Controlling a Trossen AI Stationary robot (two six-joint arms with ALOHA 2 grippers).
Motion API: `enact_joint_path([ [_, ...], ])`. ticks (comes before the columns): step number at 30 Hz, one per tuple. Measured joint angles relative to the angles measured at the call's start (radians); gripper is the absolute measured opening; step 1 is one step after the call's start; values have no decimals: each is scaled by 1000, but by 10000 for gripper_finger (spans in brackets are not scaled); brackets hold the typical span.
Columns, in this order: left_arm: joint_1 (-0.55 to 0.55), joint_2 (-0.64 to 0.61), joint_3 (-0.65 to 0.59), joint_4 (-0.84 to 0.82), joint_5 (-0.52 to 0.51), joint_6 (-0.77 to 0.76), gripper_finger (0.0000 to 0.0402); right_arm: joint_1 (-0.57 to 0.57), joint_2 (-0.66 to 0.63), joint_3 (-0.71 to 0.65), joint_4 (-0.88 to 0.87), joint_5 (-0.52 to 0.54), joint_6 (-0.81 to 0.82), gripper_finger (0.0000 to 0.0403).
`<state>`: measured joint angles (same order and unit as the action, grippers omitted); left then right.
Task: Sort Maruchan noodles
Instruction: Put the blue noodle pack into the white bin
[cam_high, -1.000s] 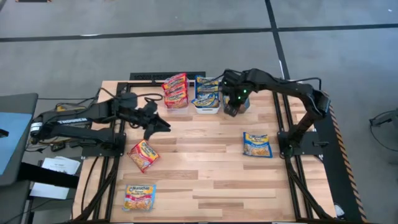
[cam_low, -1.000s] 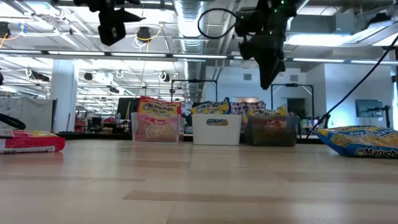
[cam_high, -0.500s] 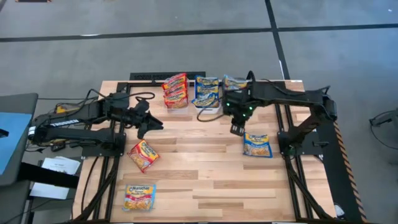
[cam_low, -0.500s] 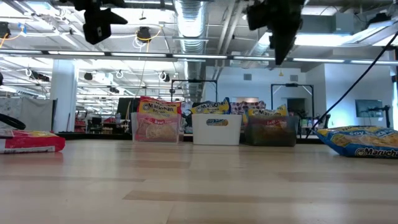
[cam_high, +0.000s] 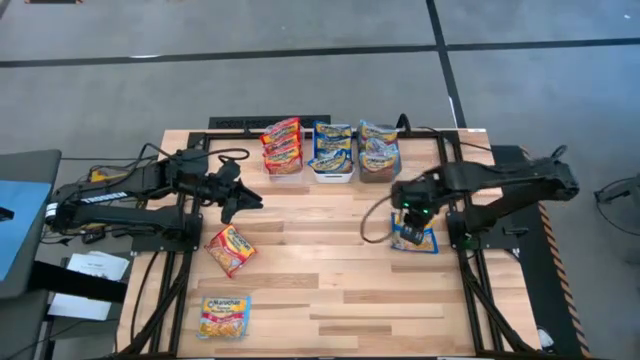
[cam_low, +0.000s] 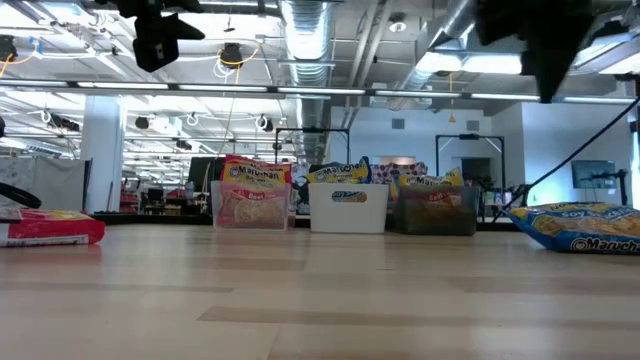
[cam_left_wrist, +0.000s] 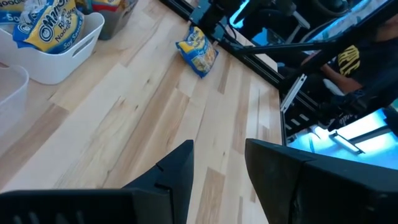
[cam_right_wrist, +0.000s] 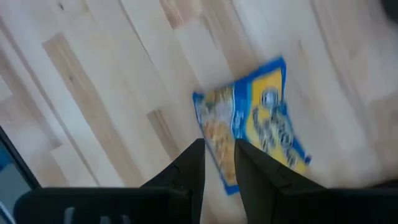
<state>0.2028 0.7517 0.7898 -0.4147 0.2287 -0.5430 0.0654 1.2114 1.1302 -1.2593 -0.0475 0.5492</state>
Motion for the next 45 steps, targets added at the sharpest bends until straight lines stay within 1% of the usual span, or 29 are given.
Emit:
enact_joint_path([
  [4, 0, 0, 0, -22, 0, -5, 130, 40, -93, -79, -1, 0, 109, 112],
  [7, 0, 0, 0, -50, 0, -4, 130, 58, -145, -121, -14, 0, 137, 112],
  [12, 0, 1, 0, -89, 0, 0, 130, 63, -179, -159, -59, 0, 222, 120],
  [16, 0, 1, 0, -98, 0, 0, 130, 62, -175, -170, -63, 0, 222, 143],
  [20, 0, 1, 0, -97, -2, 5, 130, 53, -149, -188, -66, -1, 221, 183],
  [25, 0, 1, 0, -97, -3, 56, 130, 32, -95, -218, -60, -1, 213, 236],
  [28, 0, 1, 0, -96, -5, 64, 130, 15, -43, -222, -53, -1, 186, 253],
  [35, 0, 1, 0, -96, -5, 65, 130, -24, 103, -221, 17, -1, 23, 256],
  [43, 0, 1, 0, -96, -5, 65, 130, -61, 263, -221, 9, 1, -98, 256],
  [45, 0, 1, 0, -96, -5, 65, 130, -66, 297, -221, 6, 18, -123, 256],
])
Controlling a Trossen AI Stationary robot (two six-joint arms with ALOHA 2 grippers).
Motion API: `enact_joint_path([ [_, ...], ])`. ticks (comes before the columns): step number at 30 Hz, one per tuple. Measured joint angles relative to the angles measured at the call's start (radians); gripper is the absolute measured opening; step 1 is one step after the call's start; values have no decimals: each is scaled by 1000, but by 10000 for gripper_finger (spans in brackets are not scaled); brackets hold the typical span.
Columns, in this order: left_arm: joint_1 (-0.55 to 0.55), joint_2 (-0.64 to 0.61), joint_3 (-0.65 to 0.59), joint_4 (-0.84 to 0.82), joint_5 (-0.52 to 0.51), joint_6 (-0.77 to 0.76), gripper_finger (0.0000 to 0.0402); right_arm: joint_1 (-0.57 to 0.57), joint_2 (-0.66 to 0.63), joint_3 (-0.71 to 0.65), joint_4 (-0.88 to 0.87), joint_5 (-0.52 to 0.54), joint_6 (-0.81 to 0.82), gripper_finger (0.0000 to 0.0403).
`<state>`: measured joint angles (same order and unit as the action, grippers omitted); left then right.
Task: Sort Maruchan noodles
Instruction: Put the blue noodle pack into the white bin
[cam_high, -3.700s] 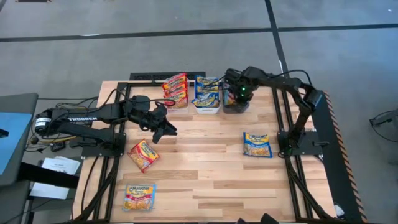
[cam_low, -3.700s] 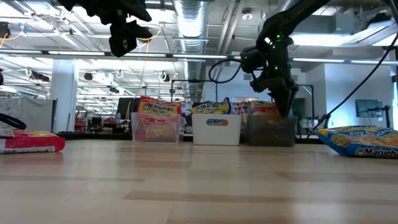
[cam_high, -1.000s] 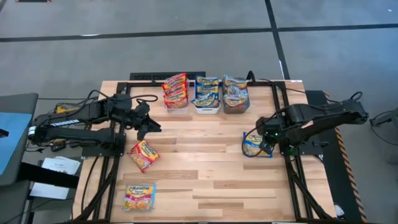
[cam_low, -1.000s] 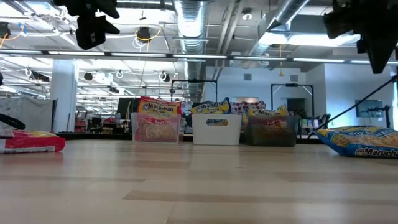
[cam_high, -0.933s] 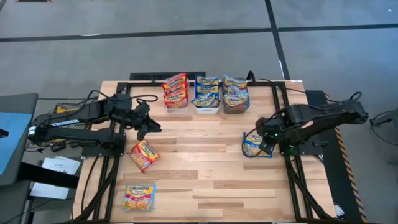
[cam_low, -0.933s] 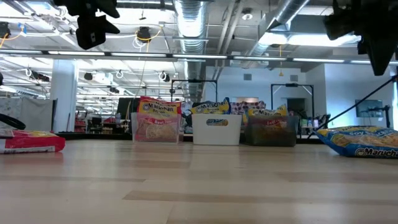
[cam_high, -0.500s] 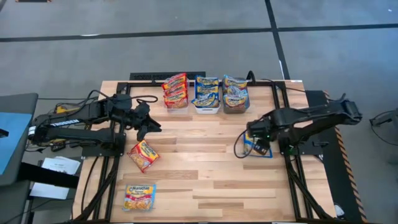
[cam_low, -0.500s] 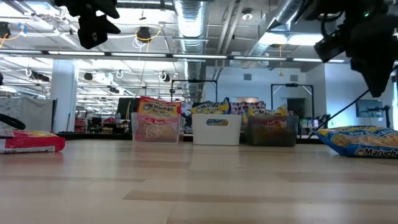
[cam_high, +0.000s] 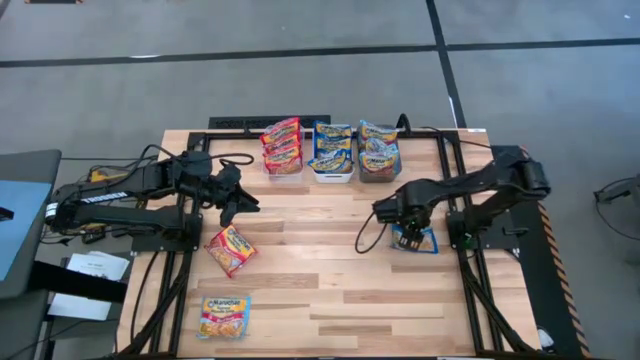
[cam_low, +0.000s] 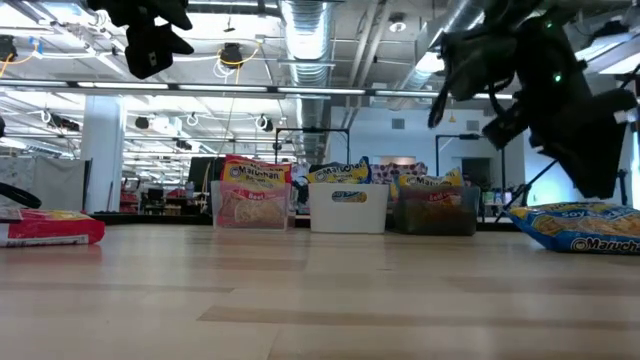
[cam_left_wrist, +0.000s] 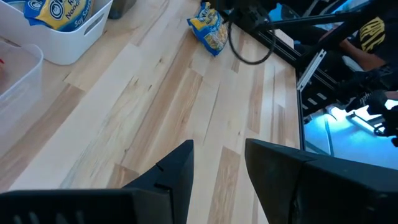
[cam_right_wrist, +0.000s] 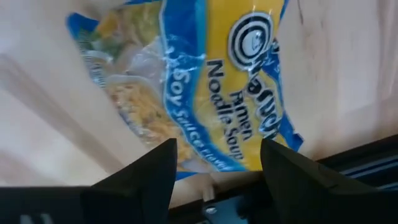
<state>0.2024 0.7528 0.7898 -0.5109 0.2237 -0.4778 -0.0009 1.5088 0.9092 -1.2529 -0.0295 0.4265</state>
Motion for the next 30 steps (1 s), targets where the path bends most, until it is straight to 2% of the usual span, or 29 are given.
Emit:
enact_joint_path([
  [10, 0, 0, 0, 0, 0, 0, 130, -29, 134, 0, 5, -2, -71, 256],
  [18, 0, 0, 0, -1, 0, 0, 130, -31, 183, 0, 13, -18, -103, 243],
  [22, 0, 0, 0, -1, 0, 0, 130, -28, 182, 0, 37, -18, -89, 197],
  [30, 0, 0, 0, -1, 0, 0, 130, -27, 181, 0, 49, -22, -34, 50],
])
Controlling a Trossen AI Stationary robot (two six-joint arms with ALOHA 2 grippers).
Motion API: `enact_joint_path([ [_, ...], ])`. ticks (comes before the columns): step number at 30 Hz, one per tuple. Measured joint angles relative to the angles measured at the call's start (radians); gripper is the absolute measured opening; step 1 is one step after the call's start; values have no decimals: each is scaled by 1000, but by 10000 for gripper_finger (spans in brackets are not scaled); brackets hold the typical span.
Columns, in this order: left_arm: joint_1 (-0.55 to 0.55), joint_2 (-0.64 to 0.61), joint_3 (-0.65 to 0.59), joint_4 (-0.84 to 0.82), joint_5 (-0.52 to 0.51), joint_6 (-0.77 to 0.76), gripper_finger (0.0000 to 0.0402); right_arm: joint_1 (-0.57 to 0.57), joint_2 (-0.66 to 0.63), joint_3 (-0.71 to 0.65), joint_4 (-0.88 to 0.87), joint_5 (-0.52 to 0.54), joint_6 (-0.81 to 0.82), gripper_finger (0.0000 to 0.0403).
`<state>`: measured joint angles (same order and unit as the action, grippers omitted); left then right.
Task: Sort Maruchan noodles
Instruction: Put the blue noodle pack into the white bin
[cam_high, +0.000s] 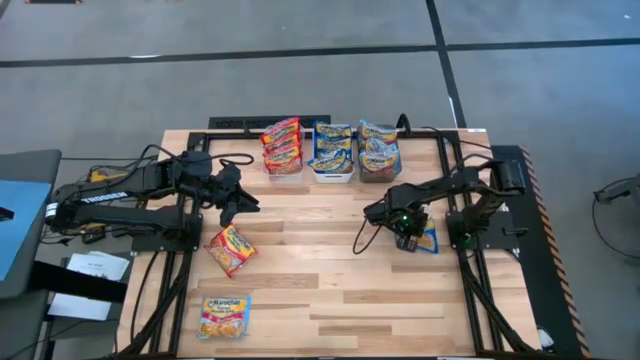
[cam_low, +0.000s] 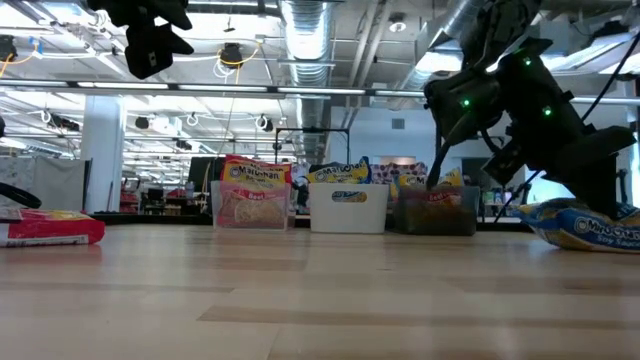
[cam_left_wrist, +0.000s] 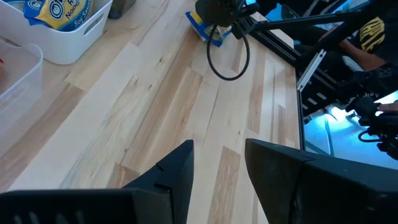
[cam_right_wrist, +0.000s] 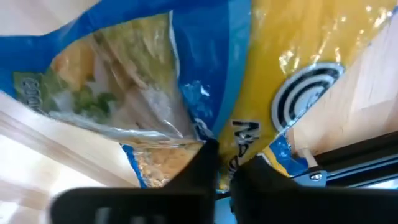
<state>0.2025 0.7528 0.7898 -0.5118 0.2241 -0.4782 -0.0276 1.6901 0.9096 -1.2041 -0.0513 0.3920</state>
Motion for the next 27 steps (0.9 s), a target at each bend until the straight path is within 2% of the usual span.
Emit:
enact_joint_path([
  [3, 0, 0, 0, 0, 0, 0, 130, 1, -1, 0, 1, 0, 0, 11],
  [11, 0, 0, 0, 0, -1, 0, 130, 34, -10, 27, -27, 22, 32, 5],
  [22, 0, 0, 0, 1, -29, -5, 130, 118, -10, 217, -59, 156, 80, 4],
  [27, 0, 0, 0, 1, -29, -5, 130, 115, -11, 317, -49, 260, 62, 3],
])
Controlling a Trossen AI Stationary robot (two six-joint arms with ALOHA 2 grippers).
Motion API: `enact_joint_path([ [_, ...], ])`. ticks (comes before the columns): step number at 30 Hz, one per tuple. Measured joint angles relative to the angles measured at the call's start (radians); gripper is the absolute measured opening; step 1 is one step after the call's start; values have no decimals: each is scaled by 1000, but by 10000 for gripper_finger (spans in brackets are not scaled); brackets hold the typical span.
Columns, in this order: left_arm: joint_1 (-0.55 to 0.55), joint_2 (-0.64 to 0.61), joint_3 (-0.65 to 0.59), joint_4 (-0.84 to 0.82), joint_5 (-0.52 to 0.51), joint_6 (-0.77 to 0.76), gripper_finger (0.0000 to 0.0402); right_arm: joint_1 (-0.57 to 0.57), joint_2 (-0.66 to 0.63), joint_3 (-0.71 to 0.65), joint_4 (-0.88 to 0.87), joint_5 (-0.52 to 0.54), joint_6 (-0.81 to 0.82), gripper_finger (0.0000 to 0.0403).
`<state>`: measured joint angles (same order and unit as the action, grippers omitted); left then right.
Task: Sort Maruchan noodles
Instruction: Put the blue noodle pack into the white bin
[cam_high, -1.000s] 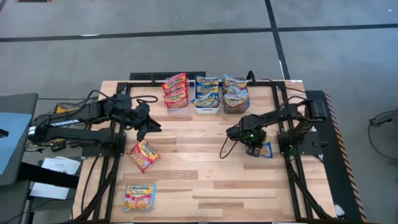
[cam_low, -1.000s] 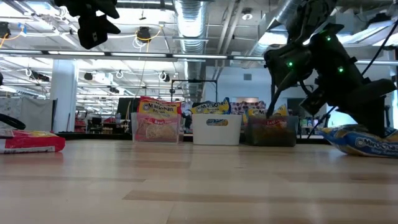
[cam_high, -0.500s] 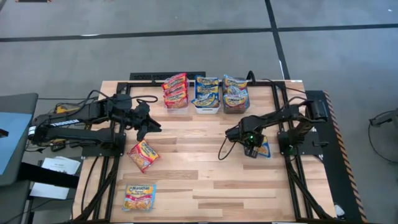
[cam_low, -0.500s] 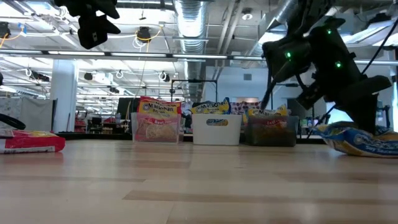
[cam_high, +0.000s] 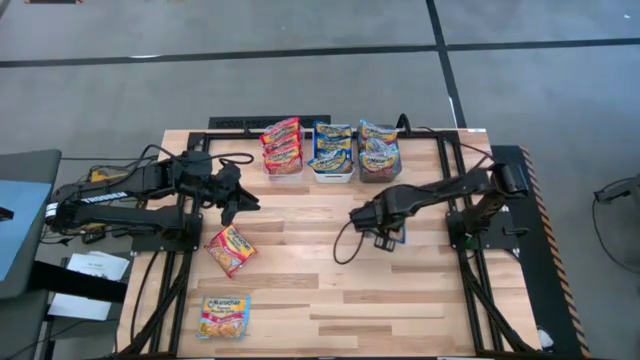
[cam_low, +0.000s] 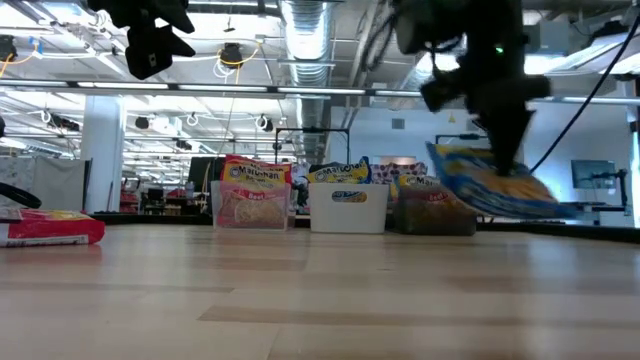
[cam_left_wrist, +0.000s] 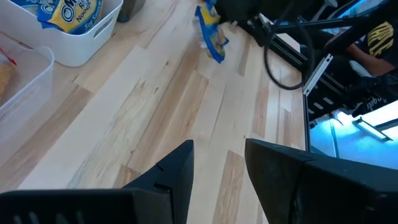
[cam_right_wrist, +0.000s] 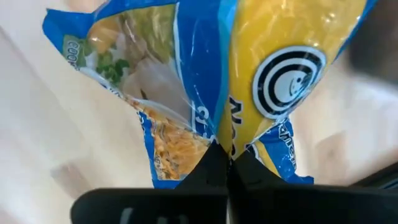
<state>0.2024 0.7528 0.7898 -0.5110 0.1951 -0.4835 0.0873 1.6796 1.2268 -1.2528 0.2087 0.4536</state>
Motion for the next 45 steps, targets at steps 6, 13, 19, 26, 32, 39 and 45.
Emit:
enact_joint_path([
  [6, 0, 0, 0, 0, 0, -3, 130, -46, 0, 111, 90, 164, -90, 3],
  [13, 0, 0, 0, 0, -1, -31, 130, -122, -1, 172, 325, 309, -277, 4],
  [19, 0, 0, 0, 0, -1, -59, 130, -177, 1, 174, 510, 406, -423, 5],
  [26, 0, 0, 0, 1, -1, -60, 130, -244, 28, 176, 650, 434, -489, 6],
  [32, 0, 0, 0, 1, -1, -60, 130, -288, 52, 175, 673, 454, -536, 7],
  [39, 0, 0, 0, 1, -1, -59, 130, -307, 94, 175, 670, 454, -574, 7],
  [45, 0, 0, 0, 1, 0, -59, 130, -303, 127, 175, 666, 443, -578, 7],
])
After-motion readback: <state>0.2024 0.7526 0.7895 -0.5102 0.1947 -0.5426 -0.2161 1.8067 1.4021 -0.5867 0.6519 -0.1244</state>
